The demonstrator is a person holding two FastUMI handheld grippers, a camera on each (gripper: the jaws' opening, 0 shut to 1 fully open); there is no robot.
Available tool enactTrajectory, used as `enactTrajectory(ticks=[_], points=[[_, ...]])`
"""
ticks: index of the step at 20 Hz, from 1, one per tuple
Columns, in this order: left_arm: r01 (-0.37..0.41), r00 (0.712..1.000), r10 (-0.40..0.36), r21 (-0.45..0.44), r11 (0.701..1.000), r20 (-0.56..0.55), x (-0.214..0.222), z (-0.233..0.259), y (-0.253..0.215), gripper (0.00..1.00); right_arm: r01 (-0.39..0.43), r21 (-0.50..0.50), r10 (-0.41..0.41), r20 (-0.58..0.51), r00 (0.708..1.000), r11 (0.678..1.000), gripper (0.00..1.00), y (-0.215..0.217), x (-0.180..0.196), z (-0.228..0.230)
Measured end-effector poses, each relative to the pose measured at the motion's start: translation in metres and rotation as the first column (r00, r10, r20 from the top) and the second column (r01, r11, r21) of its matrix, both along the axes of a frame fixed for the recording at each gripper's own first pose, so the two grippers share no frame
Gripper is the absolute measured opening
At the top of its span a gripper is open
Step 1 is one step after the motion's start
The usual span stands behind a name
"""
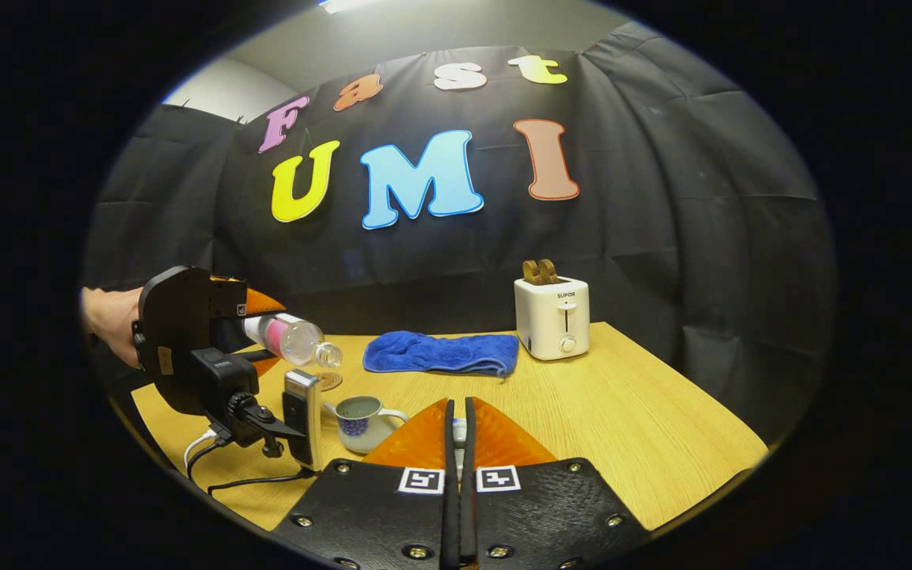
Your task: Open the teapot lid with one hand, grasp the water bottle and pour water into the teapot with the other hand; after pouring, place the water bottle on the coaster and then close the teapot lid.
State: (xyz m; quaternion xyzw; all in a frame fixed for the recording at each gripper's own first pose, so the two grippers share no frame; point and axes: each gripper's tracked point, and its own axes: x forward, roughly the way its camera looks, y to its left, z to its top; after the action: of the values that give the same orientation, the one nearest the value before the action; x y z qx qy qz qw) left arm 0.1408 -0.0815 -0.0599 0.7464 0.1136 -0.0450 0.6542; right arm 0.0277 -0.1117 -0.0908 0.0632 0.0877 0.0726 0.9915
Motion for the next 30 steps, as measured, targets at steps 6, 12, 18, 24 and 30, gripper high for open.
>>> enactTrajectory(ticks=[6, 12, 18, 24, 30], points=[[-0.085, 0.996, 0.075, -0.431, 0.898, -0.042, -0.014, -0.009, 0.014, 0.87, 0.008, -0.026, -0.008, 0.011, 1.0, 1.0, 0.01, 0.008, 0.0, 0.013], [-0.067, 0.992, 0.123, -0.754, 0.654, 0.019, -0.044, -0.016, 0.03, 0.87, 0.018, -0.041, -0.018, 0.014, 1.0, 0.999, 0.01, 0.023, 0.0, 0.019], [-0.133, 0.983, 0.167, -0.93, 0.342, -0.079, -0.054, -0.03, 0.035, 0.88, 0.017, -0.061, -0.015, 0.024, 1.0, 0.998, 0.01, 0.04, -0.001, 0.027], [-0.138, 0.973, 0.193, -0.99, 0.039, -0.128, -0.045, -0.029, 0.047, 0.87, 0.014, -0.078, -0.012, 0.023, 1.0, 0.997, 0.01, 0.053, -0.001, 0.026], [-0.078, 0.981, 0.168, -0.989, -0.123, -0.098, -0.003, -0.01, 0.059, 0.87, 0.02, -0.078, -0.019, 0.015, 1.0, 0.997, 0.01, 0.059, -0.002, 0.024]])
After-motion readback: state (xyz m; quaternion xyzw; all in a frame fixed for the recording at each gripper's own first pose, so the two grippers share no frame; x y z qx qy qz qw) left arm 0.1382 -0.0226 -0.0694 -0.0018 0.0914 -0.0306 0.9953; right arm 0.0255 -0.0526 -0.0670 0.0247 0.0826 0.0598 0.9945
